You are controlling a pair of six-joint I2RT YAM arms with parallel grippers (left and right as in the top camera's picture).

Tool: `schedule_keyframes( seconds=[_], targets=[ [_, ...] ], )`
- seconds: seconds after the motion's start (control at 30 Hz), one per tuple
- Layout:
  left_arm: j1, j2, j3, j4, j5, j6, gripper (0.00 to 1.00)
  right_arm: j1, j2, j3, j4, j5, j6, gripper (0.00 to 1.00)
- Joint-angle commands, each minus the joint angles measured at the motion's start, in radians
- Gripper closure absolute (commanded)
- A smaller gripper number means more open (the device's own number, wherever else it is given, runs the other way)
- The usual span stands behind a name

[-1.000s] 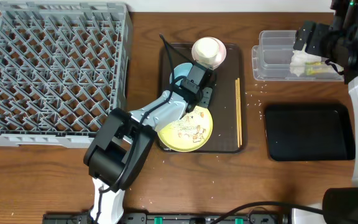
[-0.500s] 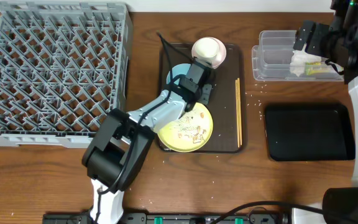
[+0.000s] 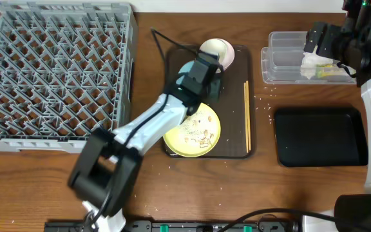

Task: Sort waste into correct bins and load items into the dishwasher
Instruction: 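Carry the light-blue bowl left over the gray dish rack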

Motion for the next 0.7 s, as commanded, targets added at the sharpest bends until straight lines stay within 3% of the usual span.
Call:
schedule_keyframes(
  seconds=[0.0,0.17,0.37,0.67],
  targets=[
    [0.002,-0.12,0.001,0.0,-0.002,-0.01,0.92,-0.006,0.002,0.006,-0.004,0.003,0.01,0.01],
    [0.037,-0.207,0.001,-0.014,0.002,-0.011,0.92,-0.005,0.002,0.006,-0.004,0.003,0.01,0.01],
    [0.239,-0.307,0.001,-0.01,0.268,-0.011,0.92,-0.006,0.002,0.006,-0.004,0.003,0.01,0.01],
    [0.665,-0.303,0.001,0.012,0.748,-0.08,0.92,-0.006,0.002,0.006,-0.004,0.003,0.01,0.01]
  ],
)
